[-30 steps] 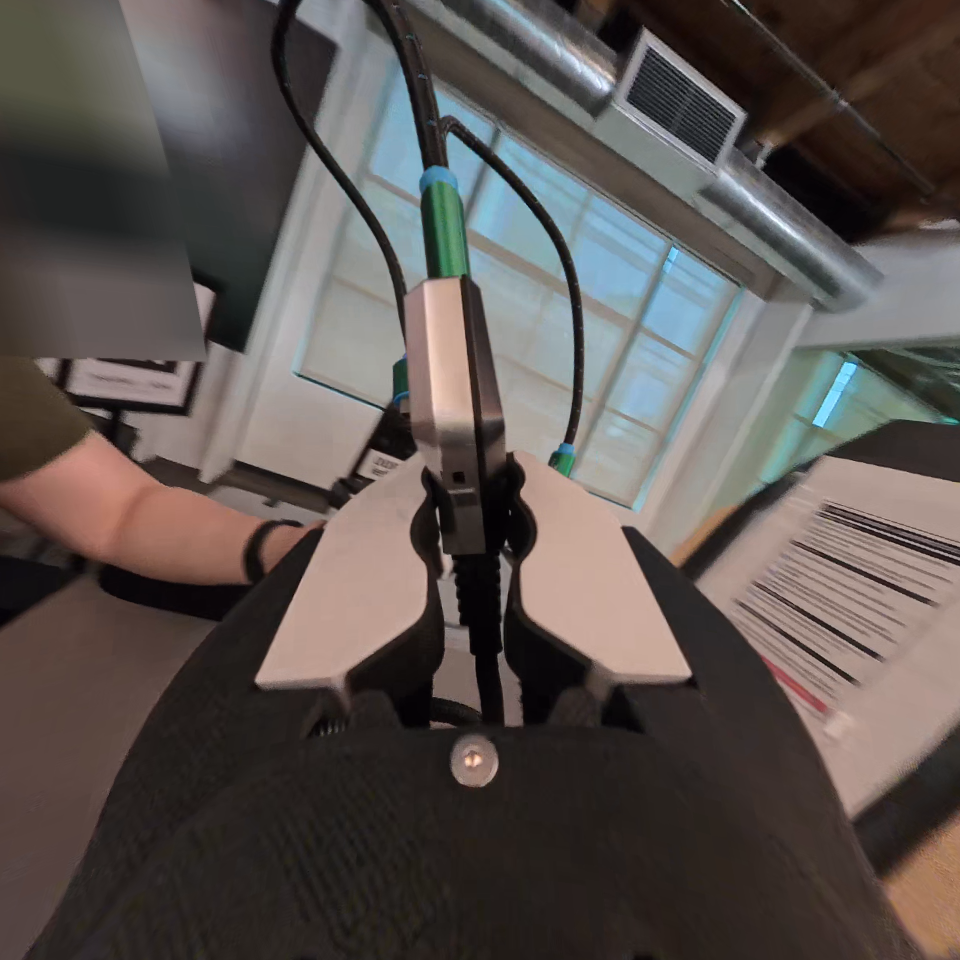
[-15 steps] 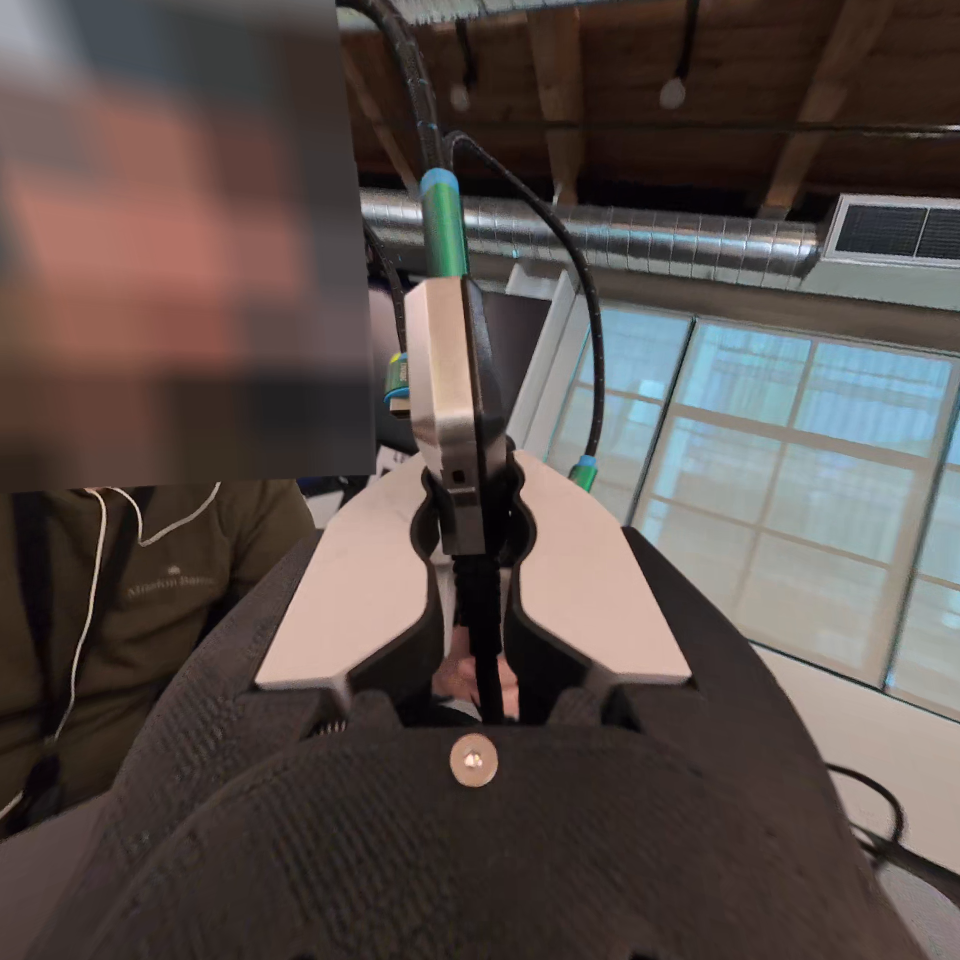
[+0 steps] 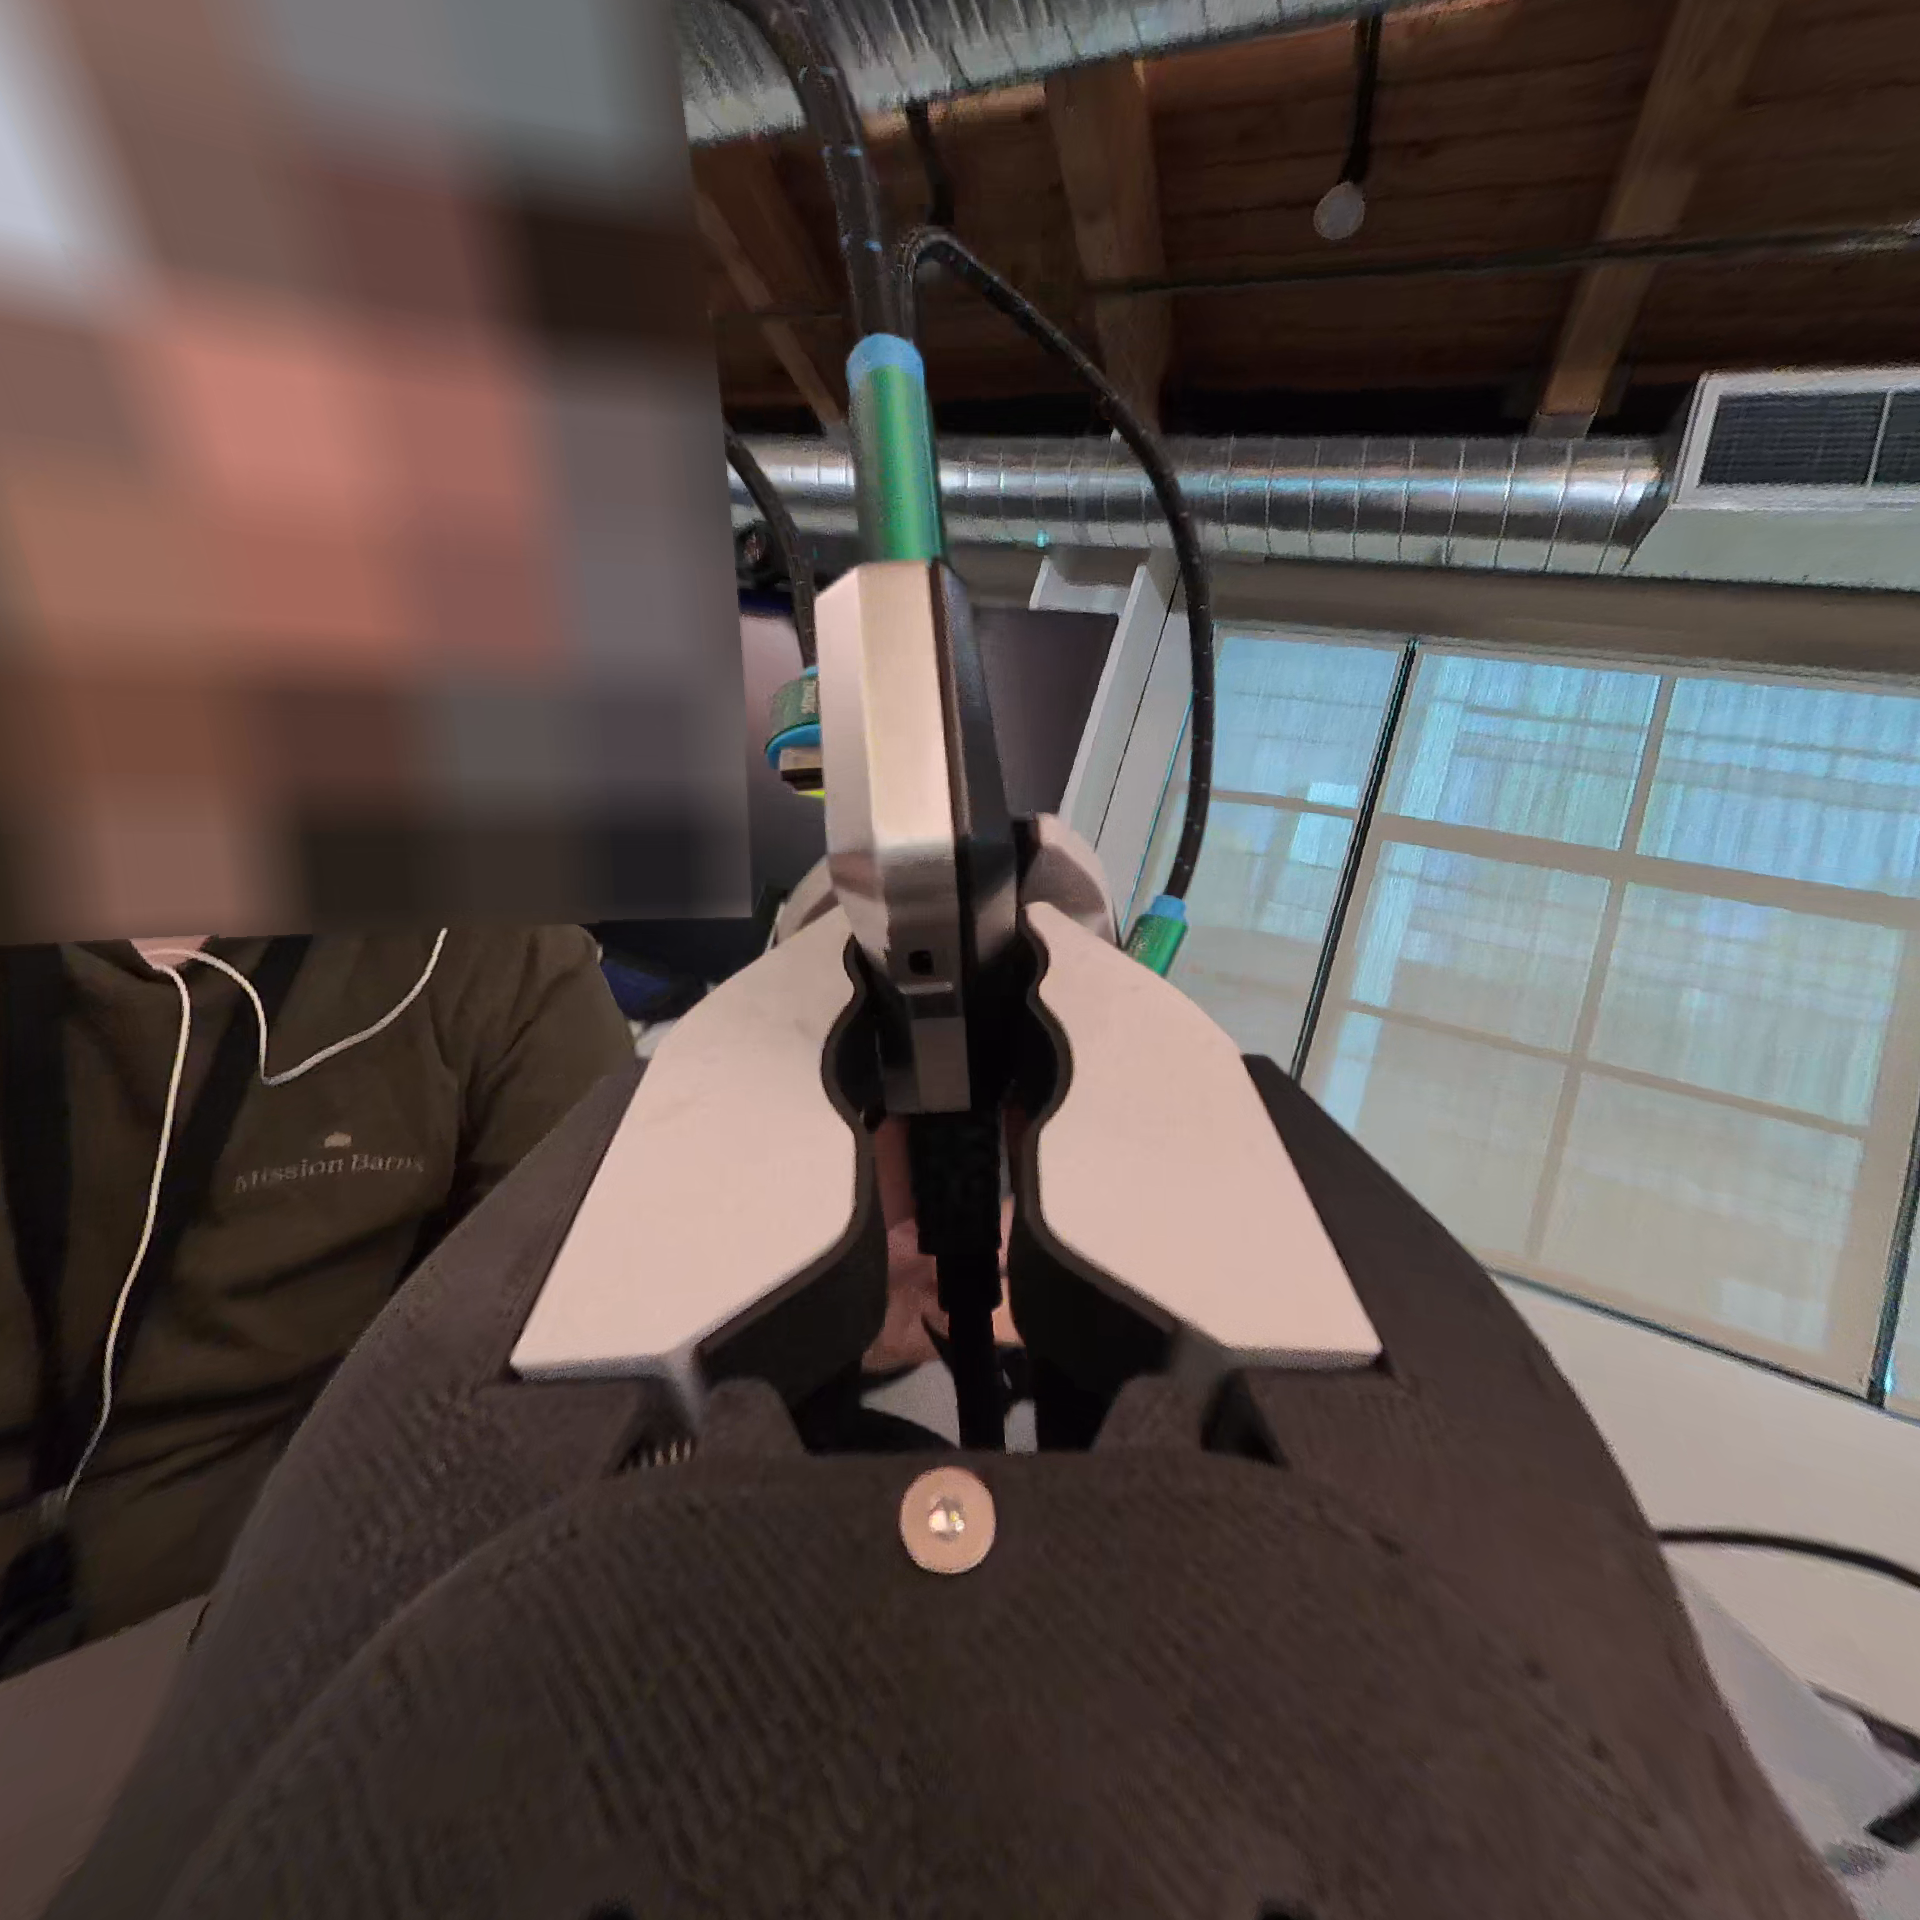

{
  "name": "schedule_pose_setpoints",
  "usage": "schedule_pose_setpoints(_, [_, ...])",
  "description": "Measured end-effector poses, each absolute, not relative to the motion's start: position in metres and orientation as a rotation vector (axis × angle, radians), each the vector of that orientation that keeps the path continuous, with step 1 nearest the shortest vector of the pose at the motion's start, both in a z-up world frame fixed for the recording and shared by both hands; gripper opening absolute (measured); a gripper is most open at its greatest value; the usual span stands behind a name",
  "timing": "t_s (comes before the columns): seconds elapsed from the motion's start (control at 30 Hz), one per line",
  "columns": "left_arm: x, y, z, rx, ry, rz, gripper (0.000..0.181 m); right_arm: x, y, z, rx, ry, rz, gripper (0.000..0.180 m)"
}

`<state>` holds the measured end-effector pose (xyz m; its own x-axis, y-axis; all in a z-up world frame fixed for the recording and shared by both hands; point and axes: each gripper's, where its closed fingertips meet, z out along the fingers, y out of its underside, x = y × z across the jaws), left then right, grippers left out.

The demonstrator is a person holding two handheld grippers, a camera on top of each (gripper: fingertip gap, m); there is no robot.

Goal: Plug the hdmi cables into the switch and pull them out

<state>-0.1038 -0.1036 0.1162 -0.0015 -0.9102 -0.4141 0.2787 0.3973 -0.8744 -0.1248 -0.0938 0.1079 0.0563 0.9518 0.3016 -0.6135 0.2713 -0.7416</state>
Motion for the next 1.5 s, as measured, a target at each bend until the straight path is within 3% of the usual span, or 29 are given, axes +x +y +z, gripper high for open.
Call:
schedule_pose_setpoints(0.17, [-0.105, -0.100, 0.114, -0.647, 1.235, -0.976, 0.020, -0.133, -0.085, 0.100, -0.593, -0.925, 1.209, 0.024])
schedule_pose_setpoints(0.27, [-0.109, -0.091, 0.118, -0.659, 1.224, -0.919, 0.020, -0.122, -0.064, 0.102, -0.699, -0.850, 1.092, 0.045])
schedule_pose_setpoints(0.37, [-0.115, -0.080, 0.122, -0.638, 1.216, -0.795, 0.020, -0.103, -0.048, 0.101, -0.812, -0.844, 0.901, 0.051])
schedule_pose_setpoints(0.57, [-0.115, -0.066, 0.106, -0.566, 1.351, -0.429, 0.020, -0.083, -0.066, 0.124, -0.837, -0.969, 0.515, 0.051])
schedule_pose_setpoints(0.7, [-0.109, -0.068, 0.088, -0.549, 1.461, -0.354, 0.020, -0.097, -0.062, 0.095, -0.968, -1.232, 0.124, 0.050])
schedule_pose_setpoints(0.77, [-0.106, -0.075, 0.082, -0.523, 1.504, -0.371, 0.020, -0.102, -0.056, 0.077, -1.024, -1.337, -0.009, 0.038])
schedule_pose_setpoints(0.8, [-0.105, -0.080, 0.079, -0.510, 1.519, -0.382, 0.020, -0.106, -0.056, 0.072, -1.027, -1.372, -0.022, 0.026])
schedule_pose_setpoints(0.9, [-0.106, -0.085, 0.078, -0.481, 1.527, -0.391, 0.020, -0.109, -0.062, 0.070, -0.991, -1.394, 0.065, 0.023])
schedule_pose_setpoints(1.37, [-0.098, -0.061, 0.064, -0.456, 1.533, -0.044, 0.021, -0.105, -0.038, 0.064, -0.855, -1.342, -0.118, 0.025])
schedule_pose_setpoints(1.5, [-0.102, -0.043, 0.069, -0.458, 1.463, 0.054, 0.021, -0.064, -0.013, 0.073, -0.944, -1.135, -0.241, 0.026])
